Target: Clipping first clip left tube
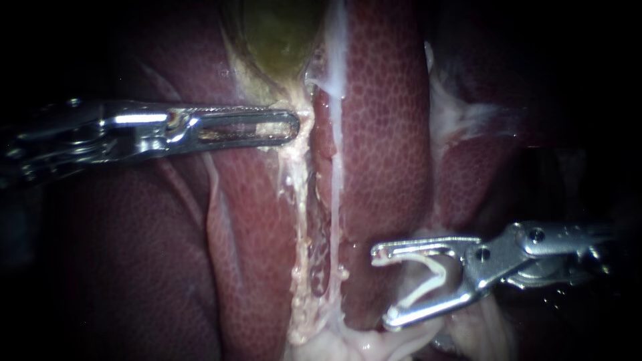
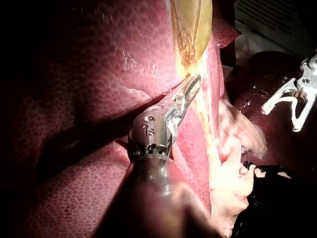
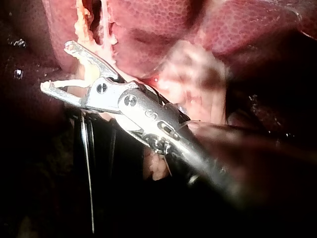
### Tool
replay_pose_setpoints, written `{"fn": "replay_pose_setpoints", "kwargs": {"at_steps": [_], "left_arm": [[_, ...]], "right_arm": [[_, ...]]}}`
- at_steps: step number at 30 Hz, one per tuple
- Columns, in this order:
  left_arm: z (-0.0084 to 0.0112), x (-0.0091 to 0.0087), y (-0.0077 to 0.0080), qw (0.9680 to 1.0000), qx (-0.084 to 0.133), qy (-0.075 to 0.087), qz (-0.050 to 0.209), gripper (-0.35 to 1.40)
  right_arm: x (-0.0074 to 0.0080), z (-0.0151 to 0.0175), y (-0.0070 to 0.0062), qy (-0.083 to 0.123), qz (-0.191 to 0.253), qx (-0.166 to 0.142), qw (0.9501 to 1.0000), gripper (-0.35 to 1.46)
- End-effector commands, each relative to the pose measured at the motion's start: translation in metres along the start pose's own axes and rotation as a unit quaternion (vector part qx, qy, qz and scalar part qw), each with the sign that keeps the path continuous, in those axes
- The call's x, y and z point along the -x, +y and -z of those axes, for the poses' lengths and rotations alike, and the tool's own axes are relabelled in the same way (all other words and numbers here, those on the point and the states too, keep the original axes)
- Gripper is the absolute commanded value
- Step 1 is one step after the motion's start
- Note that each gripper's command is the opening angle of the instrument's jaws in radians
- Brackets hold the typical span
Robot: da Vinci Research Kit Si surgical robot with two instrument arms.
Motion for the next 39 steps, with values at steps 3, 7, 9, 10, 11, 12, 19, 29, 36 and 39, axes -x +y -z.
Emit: {"fn": "replay_pose_setpoints", "kwargs": {"at_steps": [3,7,9,10,11,12,19,29,36,39], "left_arm": [[0.0,0.0,-0.0001,1.0,0.0,0.0,0.0,-0.35],[0.0001,0.0,-0.0001,1.0,0.0,0.0,0.0,-0.35],[0.0003,0.0002,-0.0002,1.0,-0.001,0.001,0.0,-0.35],[0.0006,0.0004,-0.0002,1.0,-0.002,0.001,0.001,-0.35],[0.0008,0.0006,-0.0002,1.0,-0.002,0.002,0.001,-0.35],[0.0011,0.0009,-0.0003,1.0,-0.003,0.002,0.002,-0.35],[0.0047,0.0033,-0.0013,1.0,0.002,0.003,0.009,-0.35],[0.0091,0.0064,-0.0027,0.9997,0.015,-0.008,0.019,-0.35],[0.01,0.0069,-0.0025,0.9996,0.019,-0.009,0.021,-0.35],[0.01,0.0069,-0.0025,0.9996,0.019,-0.009,0.021,-0.35]], "right_arm": [[0.0,0.0,0.0,0.0,0.0,0.0,1.0,0.6],[0.0,0.0,0.0,0.0,0.0,0.0,1.0,0.6],[0.0,0.0,0.0,0.0,0.0,0.0,1.0,0.6],[0.0,0.0,0.0,0.0,0.0,0.0,1.0,0.6],[0.0,0.0,0.0,0.0,0.0,0.0,1.0,0.6],[0.0,0.0,0.0,0.0,0.0,0.0,1.0,0.6],[0.0,0.0,0.0001,0.0,0.0,0.001,1.0,0.6],[0.0,0.0,0.0001,0.0,0.0,0.001,1.0,0.6],[0.0001,0.0,0.0001,0.0,0.0,0.001,1.0,0.6],[0.0,0.0,0.0001,0.0,0.0,0.001,1.0,0.6]]}}
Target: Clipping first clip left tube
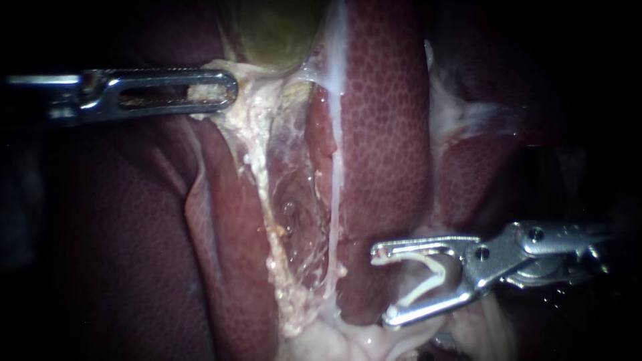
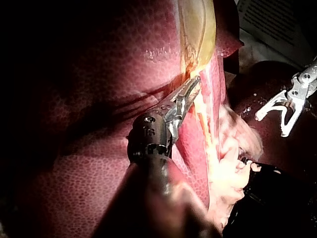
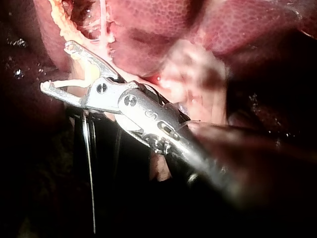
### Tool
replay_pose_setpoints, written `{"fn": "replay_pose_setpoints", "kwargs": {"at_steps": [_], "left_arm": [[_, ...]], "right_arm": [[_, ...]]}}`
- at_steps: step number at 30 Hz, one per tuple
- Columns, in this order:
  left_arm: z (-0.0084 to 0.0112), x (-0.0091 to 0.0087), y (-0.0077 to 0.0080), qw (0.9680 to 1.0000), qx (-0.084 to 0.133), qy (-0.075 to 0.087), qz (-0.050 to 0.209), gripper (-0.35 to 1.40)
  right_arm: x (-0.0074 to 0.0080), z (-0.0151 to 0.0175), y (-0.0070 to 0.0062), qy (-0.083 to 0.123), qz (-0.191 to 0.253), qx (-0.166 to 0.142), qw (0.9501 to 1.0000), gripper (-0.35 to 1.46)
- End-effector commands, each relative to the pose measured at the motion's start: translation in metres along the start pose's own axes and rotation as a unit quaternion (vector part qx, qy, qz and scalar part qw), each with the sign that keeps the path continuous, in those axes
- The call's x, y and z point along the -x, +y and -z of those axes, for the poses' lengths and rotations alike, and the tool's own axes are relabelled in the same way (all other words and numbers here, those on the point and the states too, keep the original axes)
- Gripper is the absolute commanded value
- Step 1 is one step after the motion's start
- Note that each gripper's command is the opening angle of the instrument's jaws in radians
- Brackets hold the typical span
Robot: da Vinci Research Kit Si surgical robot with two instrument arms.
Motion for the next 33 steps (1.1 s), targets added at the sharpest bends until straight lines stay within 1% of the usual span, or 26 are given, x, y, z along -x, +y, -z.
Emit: {"fn": "replay_pose_setpoints", "kwargs": {"at_steps": [1,13,19,21,24,28,33], "left_arm": [[0.0,0.0,0.0,1.0,0.0,0.0,0.0,-0.35],[-0.0001,-0.0001,0.0,1.0,0.0,0.0,0.0,-0.35],[-0.0002,-0.0002,0.0,1.0,0.001,-0.001,0.0,-0.35],[-0.0003,-0.0003,0.0001,1.0,0.001,-0.001,-0.001,-0.35],[-0.0005,-0.0004,0.0001,1.0,0.001,-0.001,-0.001,-0.35],[-0.0007,-0.0004,0.0003,1.0,0.002,-0.001,-0.001,-0.35],[-0.0008,-0.0004,0.0004,1.0,0.002,-0.002,-0.001,-0.35]], "right_arm": [[0.0,0.0,0.0,0.0,0.0,0.0,1.0,0.6],[-0.0001,-0.0005,0.0002,0.0,0.0,0.001,1.0,0.6],[0.0001,-0.0018,0.001,0.0,0.0,0.006,1.0,0.6],[0.0003,-0.0027,0.0015,0.0,0.0,0.009,1.0,0.6],[0.0007,-0.0044,0.0027,0.001,0.0,0.015,0.9999,0.6],[0.0018,-0.0071,0.0044,0.0,0.006,0.024,0.9997,0.6],[0.0031,-0.0096,0.0062,0.0,0.006,0.03,0.9995,0.6]]}}
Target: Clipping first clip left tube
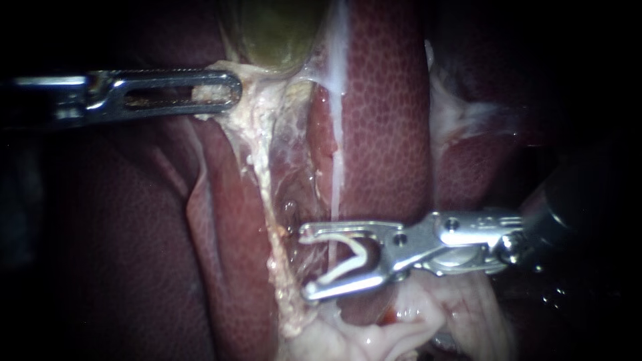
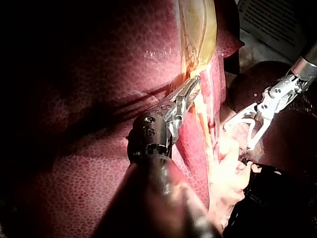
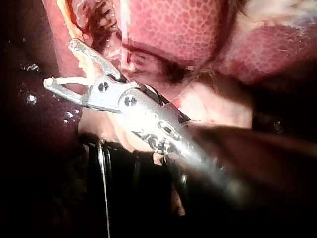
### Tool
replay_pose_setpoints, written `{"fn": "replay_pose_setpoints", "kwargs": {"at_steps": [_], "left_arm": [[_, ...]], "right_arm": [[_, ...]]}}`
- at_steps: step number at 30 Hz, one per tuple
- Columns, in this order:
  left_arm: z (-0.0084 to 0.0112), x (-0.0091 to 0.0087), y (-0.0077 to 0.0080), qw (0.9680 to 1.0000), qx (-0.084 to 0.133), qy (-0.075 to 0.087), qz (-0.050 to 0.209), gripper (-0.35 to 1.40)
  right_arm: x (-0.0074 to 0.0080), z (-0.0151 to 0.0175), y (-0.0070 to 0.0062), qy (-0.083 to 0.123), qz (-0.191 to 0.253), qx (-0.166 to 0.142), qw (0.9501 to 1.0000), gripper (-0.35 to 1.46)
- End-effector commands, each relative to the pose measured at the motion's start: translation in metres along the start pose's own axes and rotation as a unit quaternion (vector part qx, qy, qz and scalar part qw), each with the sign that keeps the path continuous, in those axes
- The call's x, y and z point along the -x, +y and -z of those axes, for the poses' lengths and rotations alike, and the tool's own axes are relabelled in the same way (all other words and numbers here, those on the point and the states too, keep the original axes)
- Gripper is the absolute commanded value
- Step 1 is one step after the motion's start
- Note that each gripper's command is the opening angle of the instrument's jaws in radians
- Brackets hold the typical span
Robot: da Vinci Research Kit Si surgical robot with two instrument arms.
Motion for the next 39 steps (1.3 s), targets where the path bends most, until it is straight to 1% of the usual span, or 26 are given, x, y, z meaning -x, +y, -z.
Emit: {"fn": "replay_pose_setpoints", "kwargs": {"at_steps": [1,5,8,17,27,32,39], "left_arm": [[0.0,0.0,0.0,1.0,0.0,0.0,0.0,-0.35],[0.0,0.0,0.0,1.0,0.0,0.0,0.0,-0.35],[0.0001,0.0,0.0,1.0,0.0,0.0,0.0,-0.35],[0.0002,0.0,-0.0002,1.0,0.0,0.0,0.0,-0.35],[0.0002,-0.0001,-0.0002,1.0,0.0,0.0,0.0,-0.35],[0.0001,-0.0001,-0.0003,1.0,0.001,0.0,0.0,-0.35],[0.0001,-0.0001,-0.0002,1.0,0.001,0.0,0.0,-0.35]], "right_arm": [[0.0002,-0.0004,0.0002,-0.001,0.0,-0.001,1.0,0.6],[0.0005,-0.0016,0.0012,0.0,0.0,0.003,1.0,0.6],[0.0005,-0.0019,0.0015,0.0,0.0,0.005,1.0,0.6],[0.0008,-0.0019,0.0023,0.0,-0.001,0.006,1.0,0.6],[0.0014,-0.0016,0.0037,0.0,-0.003,0.009,1.0,0.6],[0.0012,-0.0023,0.0037,0.0,-0.006,0.007,1.0,0.6],[0.001,-0.0035,0.0032,0.001,-0.016,-0.006,0.9999,0.6]]}}
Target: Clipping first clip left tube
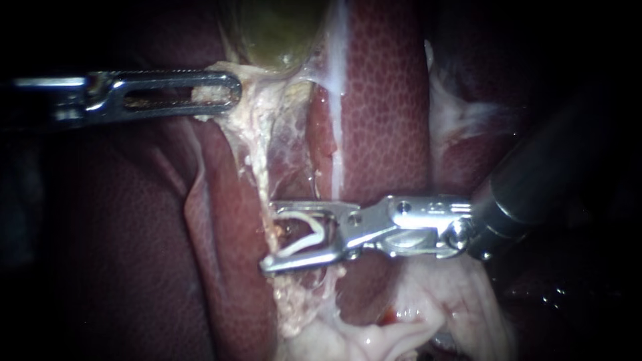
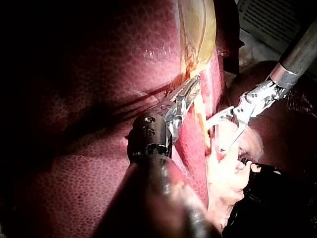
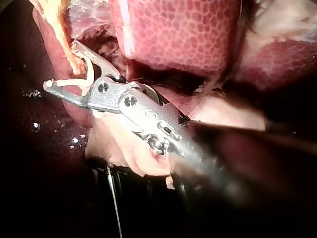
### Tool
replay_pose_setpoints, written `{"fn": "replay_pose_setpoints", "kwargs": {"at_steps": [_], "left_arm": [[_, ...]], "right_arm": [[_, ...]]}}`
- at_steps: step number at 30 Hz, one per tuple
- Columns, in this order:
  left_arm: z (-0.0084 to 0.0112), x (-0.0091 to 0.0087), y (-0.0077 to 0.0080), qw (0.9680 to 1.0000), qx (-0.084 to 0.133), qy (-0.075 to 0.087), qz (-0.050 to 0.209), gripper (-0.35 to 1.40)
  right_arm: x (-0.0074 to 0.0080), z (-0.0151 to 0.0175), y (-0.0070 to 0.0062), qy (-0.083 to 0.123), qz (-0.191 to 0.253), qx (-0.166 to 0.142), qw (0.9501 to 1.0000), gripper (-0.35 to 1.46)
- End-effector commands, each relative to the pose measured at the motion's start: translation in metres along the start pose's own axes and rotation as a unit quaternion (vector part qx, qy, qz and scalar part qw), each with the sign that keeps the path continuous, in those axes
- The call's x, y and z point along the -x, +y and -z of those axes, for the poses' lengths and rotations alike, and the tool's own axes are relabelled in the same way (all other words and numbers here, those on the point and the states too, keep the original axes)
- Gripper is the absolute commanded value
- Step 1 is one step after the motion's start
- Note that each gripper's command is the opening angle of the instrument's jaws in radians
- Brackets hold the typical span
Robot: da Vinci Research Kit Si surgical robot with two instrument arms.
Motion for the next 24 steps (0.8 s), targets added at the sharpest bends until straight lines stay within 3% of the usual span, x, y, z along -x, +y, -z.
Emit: {"fn": "replay_pose_setpoints", "kwargs": {"at_steps": [1,14,17,24], "left_arm": [[-0.0001,0.0,0.0,1.0,0.0,0.0,0.0,-0.35],[-0.0002,0.0,0.0,1.0,0.0,0.0,0.0,-0.35],[-0.0002,0.0,0.0,1.0,0.0,0.0,0.0,-0.35],[-0.0002,0.0,0.0,1.0,0.0,0.0,0.0,-0.35]], "right_arm": [[0.0001,-0.0002,-0.0003,0.0,-0.005,-0.005,1.0,0.6],[0.0014,-0.0032,-0.0023,-0.006,-0.041,-0.064,0.9971,0.6],[0.0014,-0.0039,-0.0022,-0.007,-0.047,-0.074,0.9961,0.6],[0.0011,-0.0053,-0.0014,0.012,-0.047,-0.081,0.9955,0.6]]}}
